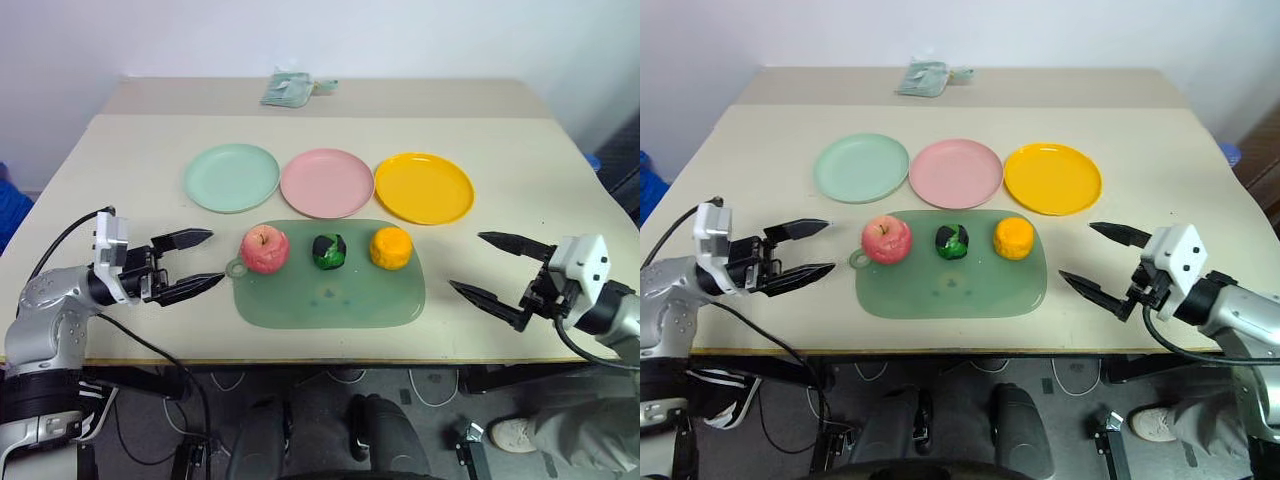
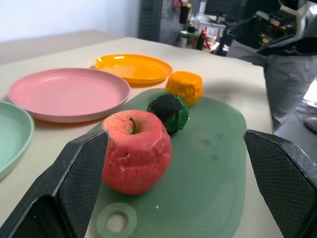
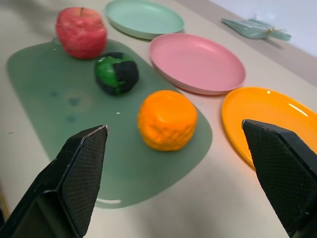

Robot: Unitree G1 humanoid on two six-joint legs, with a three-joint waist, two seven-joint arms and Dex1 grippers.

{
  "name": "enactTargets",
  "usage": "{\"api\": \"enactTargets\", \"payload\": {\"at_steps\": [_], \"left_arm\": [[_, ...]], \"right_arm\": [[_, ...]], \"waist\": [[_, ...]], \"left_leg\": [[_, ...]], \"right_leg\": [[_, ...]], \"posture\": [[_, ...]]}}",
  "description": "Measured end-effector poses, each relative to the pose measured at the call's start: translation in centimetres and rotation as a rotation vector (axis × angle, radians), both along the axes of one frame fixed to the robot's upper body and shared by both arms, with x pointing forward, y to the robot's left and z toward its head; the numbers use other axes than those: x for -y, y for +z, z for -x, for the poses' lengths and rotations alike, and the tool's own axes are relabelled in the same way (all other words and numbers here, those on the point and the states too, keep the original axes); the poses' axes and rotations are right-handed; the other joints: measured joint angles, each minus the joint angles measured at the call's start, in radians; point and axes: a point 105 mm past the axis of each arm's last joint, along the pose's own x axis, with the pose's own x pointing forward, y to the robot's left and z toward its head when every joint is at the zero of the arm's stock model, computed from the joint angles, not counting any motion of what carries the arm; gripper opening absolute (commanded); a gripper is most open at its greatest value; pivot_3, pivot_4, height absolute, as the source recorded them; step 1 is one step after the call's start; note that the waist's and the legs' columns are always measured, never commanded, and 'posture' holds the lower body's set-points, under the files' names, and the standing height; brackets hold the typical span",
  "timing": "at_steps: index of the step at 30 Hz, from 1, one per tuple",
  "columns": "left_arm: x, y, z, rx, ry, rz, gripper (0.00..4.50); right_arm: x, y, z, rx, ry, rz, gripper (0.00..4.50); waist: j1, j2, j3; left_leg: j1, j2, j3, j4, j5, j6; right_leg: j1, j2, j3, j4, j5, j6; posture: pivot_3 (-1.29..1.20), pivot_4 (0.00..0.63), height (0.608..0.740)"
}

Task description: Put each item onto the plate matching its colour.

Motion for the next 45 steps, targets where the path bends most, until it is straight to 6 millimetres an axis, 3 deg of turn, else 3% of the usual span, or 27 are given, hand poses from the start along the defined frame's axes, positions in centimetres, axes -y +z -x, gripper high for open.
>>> {"api": "enactTargets", "payload": {"at_steps": [13,19,25,29,34,39,45], "left_arm": [[-0.2,1.2,-0.9,0.035,0.03,0.02,4.5],[-1.4,1.5,-2.9,0.005,0.126,0.079,4.5],[0.1,1.2,-4.1,-0.008,0.075,0.104,4.5],[1.3,1.3,-5.2,0.016,0.048,0.096,4.5],[2.7,-0.7,-5.9,-0.015,0.025,0.082,4.5],[3.0,-0.3,-6.5,0.012,0.011,0.054,4.5],[5.2,-3.4,-6.7,-0.038,-0.031,-0.028,4.5]], "right_arm": [[-1.9,1.9,-1.9,0.078,0.065,-0.008,4.42],[-4.3,2.1,-2.8,0.054,0.129,-0.044,4.42],[-6.7,3.8,-3.5,0.095,0.165,-0.088,4.42],[-7.6,3.5,-3.1,0.081,0.185,-0.083,4.42],[-8.5,3.4,-2.3,0.072,0.225,-0.03,4.42],[-8.9,3.6,-2.1,0.084,0.224,-0.027,4.42],[-9.0,3.6,-2.1,0.084,0.22,-0.03,4.42]], "waist": [[-0.001,0.0,0.0],[-0.003,0.0,0.0],[0.001,0.0,0.0],[0.002,-0.001,0.0],[-0.006,-0.001,0.0],[-0.001,-0.001,0.0],[0.0,-0.001,0.0]], "left_leg": [[0.0,0.0,0.0,-0.001,0.0,0.0],[0.0,0.0,0.001,-0.001,0.0,0.0],[0.0,-0.001,0.0,-0.001,0.0,0.0],[-0.001,-0.001,0.0,0.0,0.0,0.0],[-0.001,0.0,0.001,0.0,0.0,0.0],[-0.001,0.0,0.001,0.0,0.0,0.0],[-0.002,-0.001,0.0,0.0,0.0,0.0]], "right_leg": [[0.0,0.001,0.0,0.0,0.0,0.0],[0.0,0.001,0.0,0.0,0.0,0.0],[0.0,0.001,0.0,0.0,0.0,0.0],[0.0,0.0,0.0,0.0,0.0,0.0],[-0.001,0.001,0.0,0.001,0.001,0.001],[-0.001,0.001,0.0,0.001,0.001,0.001],[-0.001,0.001,0.0,0.0,0.001,0.001]], "posture": [[0.0,0.15,0.74],[0.0,0.15,0.74],[0.0,0.15,0.74],[0.0,0.15,0.74],[0.0,0.15,0.74],[0.0,0.15,0.74],[0.0,0.15,0.74]]}}
